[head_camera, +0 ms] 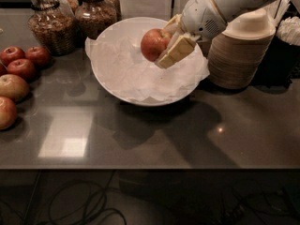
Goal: Pick apple from white bowl
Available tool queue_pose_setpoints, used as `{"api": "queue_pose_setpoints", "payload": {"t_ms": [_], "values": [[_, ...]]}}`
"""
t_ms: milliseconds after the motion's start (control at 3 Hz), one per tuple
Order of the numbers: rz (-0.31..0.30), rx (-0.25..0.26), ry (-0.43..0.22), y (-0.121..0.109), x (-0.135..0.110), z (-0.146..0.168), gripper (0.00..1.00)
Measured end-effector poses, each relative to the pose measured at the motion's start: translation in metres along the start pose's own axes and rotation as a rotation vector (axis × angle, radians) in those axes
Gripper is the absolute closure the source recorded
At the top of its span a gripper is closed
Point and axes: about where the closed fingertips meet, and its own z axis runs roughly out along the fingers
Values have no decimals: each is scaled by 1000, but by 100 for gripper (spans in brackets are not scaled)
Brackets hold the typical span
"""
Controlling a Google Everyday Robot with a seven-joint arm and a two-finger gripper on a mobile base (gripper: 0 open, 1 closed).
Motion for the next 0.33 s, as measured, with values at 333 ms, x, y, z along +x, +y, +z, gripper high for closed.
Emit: {"api": "queue_pose_setpoints", "payload": {"t_ms": [333], "values": [[-4,-16,30,12,-2,6,100]]}}
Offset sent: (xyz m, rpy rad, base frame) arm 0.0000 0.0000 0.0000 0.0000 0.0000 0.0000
